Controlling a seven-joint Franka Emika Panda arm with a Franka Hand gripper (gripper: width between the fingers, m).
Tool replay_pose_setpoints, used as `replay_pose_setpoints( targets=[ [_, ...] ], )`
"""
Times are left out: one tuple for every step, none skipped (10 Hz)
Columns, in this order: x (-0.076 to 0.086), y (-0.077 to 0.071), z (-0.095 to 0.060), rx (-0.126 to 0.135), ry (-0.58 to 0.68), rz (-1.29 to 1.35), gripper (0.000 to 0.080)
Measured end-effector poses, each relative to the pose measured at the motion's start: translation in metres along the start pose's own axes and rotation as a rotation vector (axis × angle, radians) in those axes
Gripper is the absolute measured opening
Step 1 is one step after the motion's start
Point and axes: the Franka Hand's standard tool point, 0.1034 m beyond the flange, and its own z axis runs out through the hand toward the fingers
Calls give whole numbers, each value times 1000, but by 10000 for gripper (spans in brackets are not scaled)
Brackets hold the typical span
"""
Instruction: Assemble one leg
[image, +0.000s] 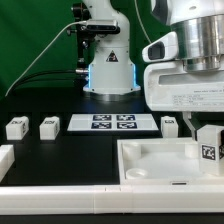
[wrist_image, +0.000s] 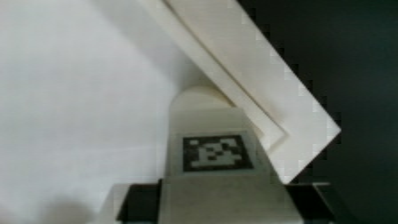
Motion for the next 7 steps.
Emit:
replay_pose_setpoints(
  targets=[
    [-1,0,0,4,-4,103,297],
    [-2,-1,0,8,-13,219,298],
    [-4,-2,1,12,-21,353,298],
    [-6,-2,1,15,-28,477,298],
    [-7,-2,2,17,-38,596,298],
    [-9,-2,3,18,-49,711,298],
    [-11,-3,4,18,-60,815,297]
  ],
)
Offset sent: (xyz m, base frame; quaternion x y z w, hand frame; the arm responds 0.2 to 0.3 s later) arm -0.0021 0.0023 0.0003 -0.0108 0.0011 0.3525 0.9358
